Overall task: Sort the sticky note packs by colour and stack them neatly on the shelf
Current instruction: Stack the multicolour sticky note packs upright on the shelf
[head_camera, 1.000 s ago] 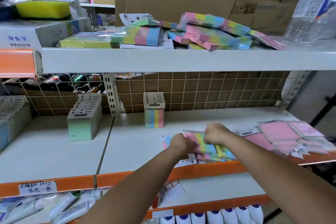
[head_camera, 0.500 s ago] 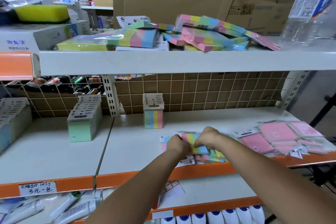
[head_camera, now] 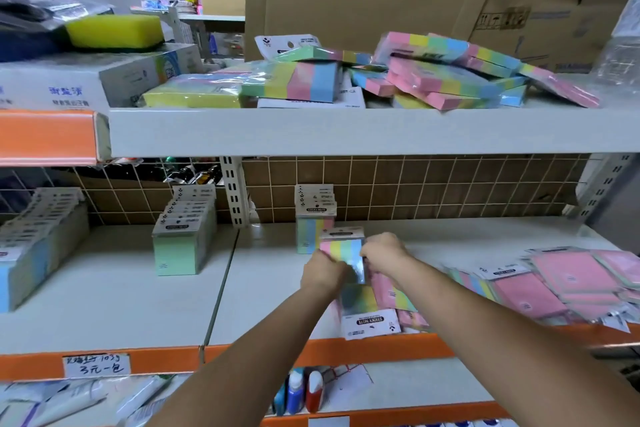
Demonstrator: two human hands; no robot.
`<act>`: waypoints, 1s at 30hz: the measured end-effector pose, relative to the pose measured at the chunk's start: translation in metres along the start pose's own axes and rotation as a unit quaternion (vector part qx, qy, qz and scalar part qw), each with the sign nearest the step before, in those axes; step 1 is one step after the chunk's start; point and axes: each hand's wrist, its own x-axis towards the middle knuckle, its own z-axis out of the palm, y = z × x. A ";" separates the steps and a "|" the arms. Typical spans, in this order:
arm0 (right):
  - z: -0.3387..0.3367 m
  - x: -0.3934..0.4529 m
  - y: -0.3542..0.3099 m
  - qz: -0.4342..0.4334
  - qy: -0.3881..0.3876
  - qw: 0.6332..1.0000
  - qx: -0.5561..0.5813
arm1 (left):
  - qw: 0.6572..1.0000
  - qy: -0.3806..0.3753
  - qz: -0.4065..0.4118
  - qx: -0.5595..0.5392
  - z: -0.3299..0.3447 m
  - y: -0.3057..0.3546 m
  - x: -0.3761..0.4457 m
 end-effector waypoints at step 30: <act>0.074 0.052 -0.005 -0.044 -0.025 0.995 0.089 | 0.989 -0.066 0.055 -0.120 -0.011 -0.040 0.083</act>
